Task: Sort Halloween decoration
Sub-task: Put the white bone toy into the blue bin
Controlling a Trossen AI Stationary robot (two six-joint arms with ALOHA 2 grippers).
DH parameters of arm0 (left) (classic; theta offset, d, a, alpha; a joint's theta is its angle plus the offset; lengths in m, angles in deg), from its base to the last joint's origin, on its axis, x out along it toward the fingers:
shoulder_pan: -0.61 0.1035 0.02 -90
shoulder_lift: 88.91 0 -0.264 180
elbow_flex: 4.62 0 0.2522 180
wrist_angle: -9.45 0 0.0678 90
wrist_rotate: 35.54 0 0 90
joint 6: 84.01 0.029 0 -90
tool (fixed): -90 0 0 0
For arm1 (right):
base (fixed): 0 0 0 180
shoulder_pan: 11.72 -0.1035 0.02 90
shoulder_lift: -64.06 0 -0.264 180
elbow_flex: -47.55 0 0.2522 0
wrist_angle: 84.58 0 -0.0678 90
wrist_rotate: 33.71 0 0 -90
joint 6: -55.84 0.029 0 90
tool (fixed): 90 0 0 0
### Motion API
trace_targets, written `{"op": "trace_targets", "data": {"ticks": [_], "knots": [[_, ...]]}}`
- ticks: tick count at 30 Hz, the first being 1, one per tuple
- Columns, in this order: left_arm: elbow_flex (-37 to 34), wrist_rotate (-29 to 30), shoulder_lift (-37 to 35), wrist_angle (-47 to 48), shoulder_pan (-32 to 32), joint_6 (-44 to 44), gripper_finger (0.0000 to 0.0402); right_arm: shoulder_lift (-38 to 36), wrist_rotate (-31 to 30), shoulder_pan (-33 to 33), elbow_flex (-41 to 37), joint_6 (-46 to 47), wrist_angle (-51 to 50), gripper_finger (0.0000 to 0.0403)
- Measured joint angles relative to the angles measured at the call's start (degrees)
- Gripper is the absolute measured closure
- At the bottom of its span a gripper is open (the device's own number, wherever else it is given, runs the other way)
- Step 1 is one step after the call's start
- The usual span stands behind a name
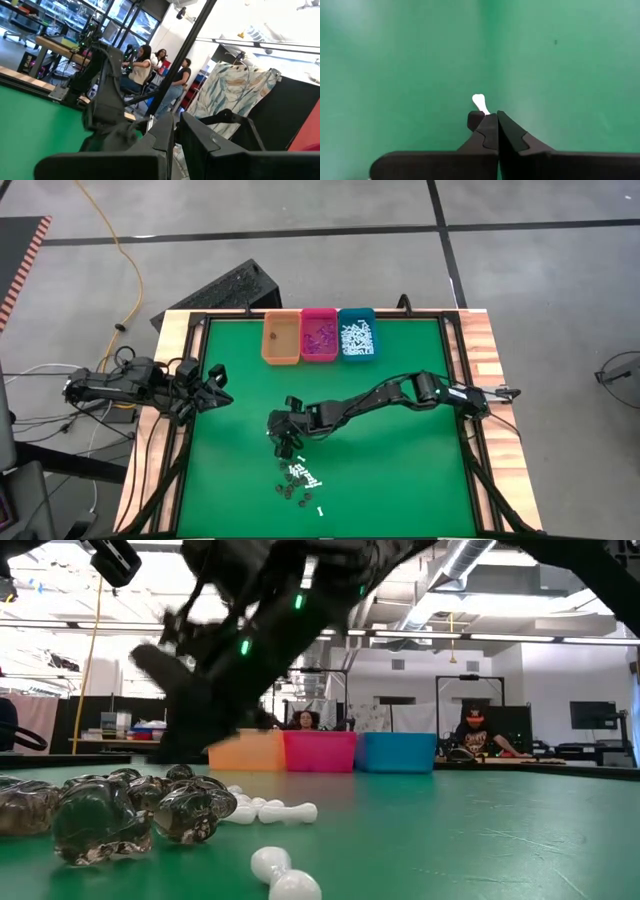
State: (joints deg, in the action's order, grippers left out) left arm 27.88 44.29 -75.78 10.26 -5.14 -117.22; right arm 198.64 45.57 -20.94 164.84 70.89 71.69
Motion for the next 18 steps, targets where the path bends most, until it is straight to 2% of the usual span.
{"op": "trace_targets", "data": {"ticks": [3,8,18], "knots": [[0.0,0.0,0.0,0.0,0.0,0.0,0.0379,-3.3,-0.1,1.0,0.1,-2.2,-2.9,0.0385],[0.0,0.0,0.0,0.0,0.0,0.0,0.0379,-9.1,-2.4,4.4,0.1,-8.5,-13.8,0.0381],[0.0,-2.1,0.0,0.1,0.0,-1.6,0.0379,-22.0,-4.8,17.4,0.1,-16.7,-38.8,0.0378]]}}
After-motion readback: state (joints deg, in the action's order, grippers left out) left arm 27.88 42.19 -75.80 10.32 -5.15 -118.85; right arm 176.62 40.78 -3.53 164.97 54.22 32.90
